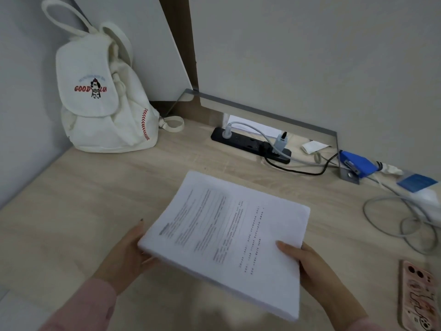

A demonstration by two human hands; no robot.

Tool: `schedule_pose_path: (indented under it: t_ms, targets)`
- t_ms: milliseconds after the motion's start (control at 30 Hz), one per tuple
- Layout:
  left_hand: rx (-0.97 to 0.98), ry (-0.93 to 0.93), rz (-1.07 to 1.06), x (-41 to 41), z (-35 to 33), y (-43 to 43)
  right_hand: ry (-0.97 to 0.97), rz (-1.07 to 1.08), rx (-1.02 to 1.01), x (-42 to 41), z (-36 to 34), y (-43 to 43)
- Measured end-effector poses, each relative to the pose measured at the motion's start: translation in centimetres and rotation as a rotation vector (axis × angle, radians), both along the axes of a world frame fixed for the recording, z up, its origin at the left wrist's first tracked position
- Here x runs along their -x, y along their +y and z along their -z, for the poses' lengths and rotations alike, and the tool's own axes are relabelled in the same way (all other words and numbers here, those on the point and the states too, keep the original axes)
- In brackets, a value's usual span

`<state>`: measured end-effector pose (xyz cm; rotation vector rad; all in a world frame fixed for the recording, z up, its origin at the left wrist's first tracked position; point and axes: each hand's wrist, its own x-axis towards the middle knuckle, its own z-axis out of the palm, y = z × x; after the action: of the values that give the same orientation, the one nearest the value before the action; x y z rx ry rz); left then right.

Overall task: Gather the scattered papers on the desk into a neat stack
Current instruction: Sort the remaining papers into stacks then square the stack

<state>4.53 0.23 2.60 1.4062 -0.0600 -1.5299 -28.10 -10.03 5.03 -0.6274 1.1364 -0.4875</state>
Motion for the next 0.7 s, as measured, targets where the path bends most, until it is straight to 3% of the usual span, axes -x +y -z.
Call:
schedule_pose_path:
  t_ms: [67,133,233,333,467,633,700]
  targets:
    - [0.038,0.073,-0.109,0.6,-0.1,-0.1,-0.06,0.065,-0.01,-0.8,0.6,0.8]
    - [0.062,0.02,-0.1,1.9,-0.6,-0.8,-0.128,0.102,-0.026,-1.6,1.1,1.7]
    - [0.096,-0.165,-0.029,4.8,-1.9,-2.5,-0.183,0.083,-0.04,-3.1,1.4,3.1]
    - [0.084,-0.381,-0.118,6.2,-2.5,-3.5,-0.253,0.073,-0.089,-3.5,1.3,4.0]
    - [0.29,-0.644,-0.142,6.0,-5.1,-3.9,-0.283,0.046,-0.096,-1.8,0.3,3.1]
    - [0.503,-0.766,-0.016,6.0,-8.0,-3.8,-0.045,-0.141,0.219,-1.3,-2.6,-0.1]
    - [0.547,-0.817,0.025,6.6,-8.3,-3.3,0.037,-0.091,0.403,-2.5,-3.7,-0.8]
